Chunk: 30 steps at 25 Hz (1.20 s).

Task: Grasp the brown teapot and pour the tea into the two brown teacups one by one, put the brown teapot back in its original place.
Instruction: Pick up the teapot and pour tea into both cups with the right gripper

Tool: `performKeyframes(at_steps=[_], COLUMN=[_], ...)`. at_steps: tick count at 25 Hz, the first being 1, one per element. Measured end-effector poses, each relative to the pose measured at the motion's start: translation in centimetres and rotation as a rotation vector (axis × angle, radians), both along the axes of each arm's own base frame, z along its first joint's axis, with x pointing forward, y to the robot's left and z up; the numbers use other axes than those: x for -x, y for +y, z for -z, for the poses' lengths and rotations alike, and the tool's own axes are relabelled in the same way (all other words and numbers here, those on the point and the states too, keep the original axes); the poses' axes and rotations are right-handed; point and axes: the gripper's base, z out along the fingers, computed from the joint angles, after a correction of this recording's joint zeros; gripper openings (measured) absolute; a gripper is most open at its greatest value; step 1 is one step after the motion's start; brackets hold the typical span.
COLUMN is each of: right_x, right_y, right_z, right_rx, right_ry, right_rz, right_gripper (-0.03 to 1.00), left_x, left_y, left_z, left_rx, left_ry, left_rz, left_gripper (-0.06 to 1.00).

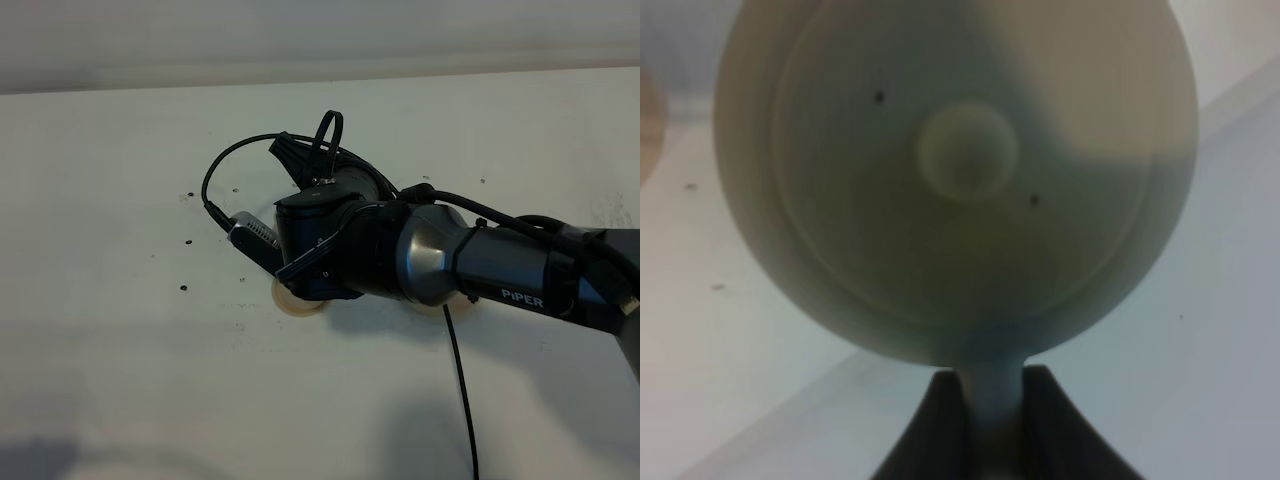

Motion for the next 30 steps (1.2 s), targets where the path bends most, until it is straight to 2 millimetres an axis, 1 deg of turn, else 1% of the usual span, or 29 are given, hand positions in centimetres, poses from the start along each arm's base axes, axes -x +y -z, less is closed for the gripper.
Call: performKeyframes(at_steps=[15,23,30], right_x=[0.05,0.2,0.42], right_y=[0.03,0.0,-0.35], right_z=[0.07,0.24,0.41], right_rx=[0.0,-0.05,-0.091], right_ry=[0.01,0.025,0.041], right_rz=[-0.004,0.041,0.128], right_gripper=[0.12,0.12,0.12], left_x=[0.0,0.0,0.0], left_y=[0.0,0.0,0.0], left_z=[0.0,0.0,0.0], left_rx=[0.0,0.0,0.0], left_ry=[0.0,0.0,0.0], left_rz=[0.0,0.0,0.0], left_gripper=[0.45,0.45,0.45])
